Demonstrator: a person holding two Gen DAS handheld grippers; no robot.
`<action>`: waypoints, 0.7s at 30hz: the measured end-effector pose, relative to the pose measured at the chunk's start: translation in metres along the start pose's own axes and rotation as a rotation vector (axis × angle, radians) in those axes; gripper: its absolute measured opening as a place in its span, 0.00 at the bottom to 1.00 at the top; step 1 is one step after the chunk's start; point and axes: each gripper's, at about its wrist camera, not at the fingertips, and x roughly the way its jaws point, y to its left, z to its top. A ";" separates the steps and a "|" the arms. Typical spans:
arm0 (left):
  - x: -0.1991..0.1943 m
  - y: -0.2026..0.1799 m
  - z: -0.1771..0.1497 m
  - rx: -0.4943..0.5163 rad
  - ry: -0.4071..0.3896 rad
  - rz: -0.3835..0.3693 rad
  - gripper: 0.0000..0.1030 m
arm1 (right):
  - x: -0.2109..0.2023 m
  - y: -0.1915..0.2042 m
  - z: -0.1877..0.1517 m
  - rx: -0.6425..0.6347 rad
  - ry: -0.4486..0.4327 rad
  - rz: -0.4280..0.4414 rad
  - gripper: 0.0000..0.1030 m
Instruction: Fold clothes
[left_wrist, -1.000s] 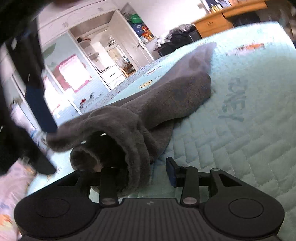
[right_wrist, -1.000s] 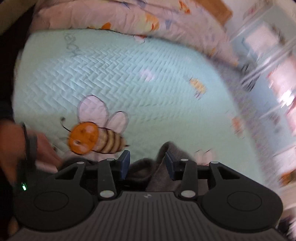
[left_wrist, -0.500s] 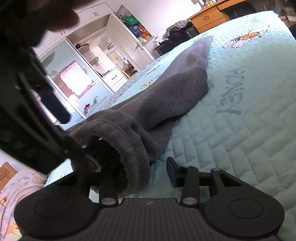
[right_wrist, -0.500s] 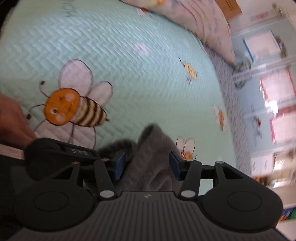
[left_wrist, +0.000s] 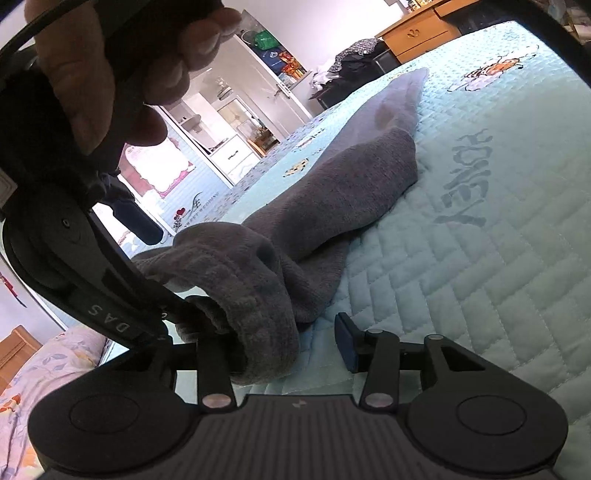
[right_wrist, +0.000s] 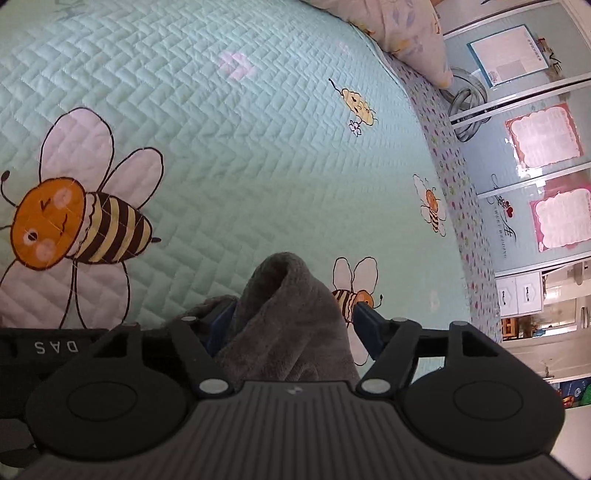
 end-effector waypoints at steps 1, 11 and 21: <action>0.000 0.000 0.000 0.000 0.000 -0.003 0.42 | 0.001 0.000 0.000 -0.006 -0.001 -0.002 0.69; 0.002 0.022 -0.004 -0.120 -0.011 -0.116 0.23 | -0.024 -0.034 0.006 0.197 -0.265 -0.003 0.54; 0.018 0.139 -0.064 -0.941 -0.183 -0.528 0.13 | -0.037 -0.071 -0.186 0.803 -0.255 0.087 0.82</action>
